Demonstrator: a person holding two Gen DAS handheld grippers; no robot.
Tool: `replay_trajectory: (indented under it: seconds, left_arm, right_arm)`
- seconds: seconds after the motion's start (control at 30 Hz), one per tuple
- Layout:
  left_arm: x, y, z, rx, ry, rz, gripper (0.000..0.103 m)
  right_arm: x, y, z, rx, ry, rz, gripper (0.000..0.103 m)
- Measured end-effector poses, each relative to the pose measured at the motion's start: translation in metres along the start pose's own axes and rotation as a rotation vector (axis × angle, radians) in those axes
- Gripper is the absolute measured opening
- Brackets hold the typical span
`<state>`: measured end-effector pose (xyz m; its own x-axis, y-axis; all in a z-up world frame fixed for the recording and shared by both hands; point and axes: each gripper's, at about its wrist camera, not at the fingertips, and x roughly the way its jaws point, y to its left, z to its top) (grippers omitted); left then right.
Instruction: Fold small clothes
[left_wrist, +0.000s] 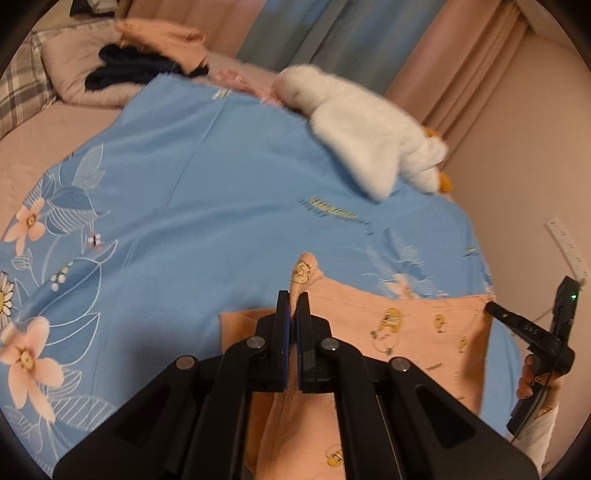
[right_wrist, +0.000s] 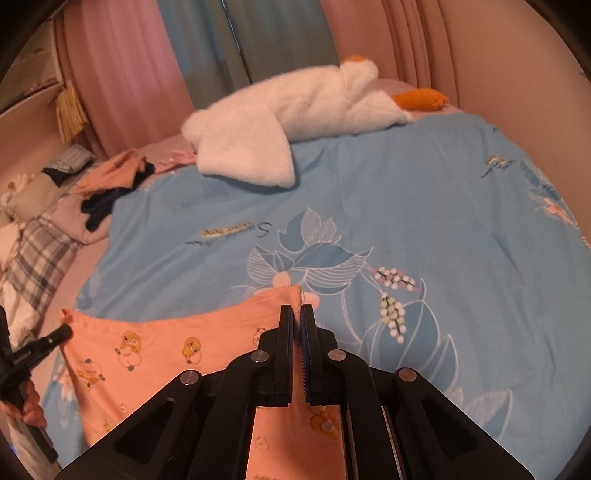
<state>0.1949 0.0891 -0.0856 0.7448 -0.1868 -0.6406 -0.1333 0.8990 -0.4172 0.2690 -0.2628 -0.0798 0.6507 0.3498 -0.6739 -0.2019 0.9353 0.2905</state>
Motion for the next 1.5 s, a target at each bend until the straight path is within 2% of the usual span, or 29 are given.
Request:
replay_trajectory:
  seconds: [0.3, 0.43, 0.53, 0.57, 0.6, 0.63, 0.67, 0.7, 0.73, 0.8, 0.83, 0.97, 1.07, 1.17, 1.3, 1.43, 1.47, 1.5]
  left_arm:
    - [0.066, 0.03, -0.009, -0.026, 0.131, 0.091, 0.002]
    - [0.076, 0.04, -0.015, -0.032, 0.167, 0.114, 0.006]
    - [0.078, 0.04, -0.014, -0.033, 0.171, 0.123, 0.008]
    - [0.076, 0.04, -0.014, -0.035, 0.172, 0.12, 0.011]
    - [0.072, 0.039, -0.013, -0.04, 0.174, 0.119, 0.023]
    - [0.068, 0.038, -0.013, -0.046, 0.171, 0.116, 0.03]
    - [0.063, 0.037, -0.013, -0.049, 0.162, 0.121, 0.044]
    - [0.055, 0.036, -0.014, -0.048, 0.146, 0.127, 0.054]
    - [0.047, 0.034, -0.015, -0.045, 0.136, 0.127, 0.058]
    - [0.033, 0.033, -0.02, -0.045, 0.134, 0.101, 0.065]
    - [0.027, 0.033, -0.023, -0.053, 0.137, 0.086, 0.066]
    - [0.011, 0.038, -0.05, -0.103, 0.196, 0.031, 0.067]
    - [0.006, 0.038, -0.071, -0.121, 0.242, 0.012, 0.067]
    - [0.002, 0.035, -0.088, -0.134, 0.272, -0.022, 0.067]
    - [0.0, 0.035, -0.102, -0.176, 0.287, -0.062, 0.067]
    - [0.001, 0.035, -0.109, -0.233, 0.301, -0.123, 0.065]
    - [0.002, 0.035, -0.11, -0.245, 0.307, -0.152, 0.063]
    - [0.005, 0.035, -0.112, -0.259, 0.314, -0.178, 0.054]
  right_arm:
    - [0.07, -0.012, -0.007, 0.017, 0.152, -0.074, 0.006]
    - [0.085, -0.02, -0.015, 0.037, 0.212, -0.083, 0.005]
    - [0.086, -0.023, -0.019, 0.044, 0.23, -0.1, 0.006]
    - [0.083, -0.023, -0.019, 0.044, 0.229, -0.11, 0.006]
    - [0.08, -0.024, -0.018, 0.046, 0.228, -0.112, 0.008]
    - [0.073, -0.024, -0.018, 0.048, 0.224, -0.116, 0.015]
    - [0.062, -0.024, -0.018, 0.05, 0.211, -0.118, 0.021]
    - [0.052, -0.025, -0.018, 0.054, 0.194, -0.114, 0.037]
    - [0.041, -0.026, -0.019, 0.06, 0.171, -0.104, 0.053]
    - [0.008, -0.03, -0.025, 0.087, 0.117, -0.084, 0.068]
    - [-0.009, -0.035, -0.031, 0.119, 0.099, -0.08, 0.073]
    - [-0.055, -0.056, -0.068, 0.259, 0.077, 0.016, 0.074]
    - [-0.067, -0.065, -0.102, 0.346, 0.096, 0.053, 0.075]
    - [-0.077, -0.065, -0.136, 0.38, 0.126, 0.064, 0.075]
    - [-0.075, -0.054, -0.157, 0.394, 0.134, 0.101, 0.075]
    - [-0.054, -0.047, -0.17, 0.449, 0.151, 0.118, 0.075]
    - [-0.053, -0.046, -0.169, 0.446, 0.129, 0.12, 0.075]
    - [-0.052, -0.045, -0.167, 0.451, 0.115, 0.127, 0.075]
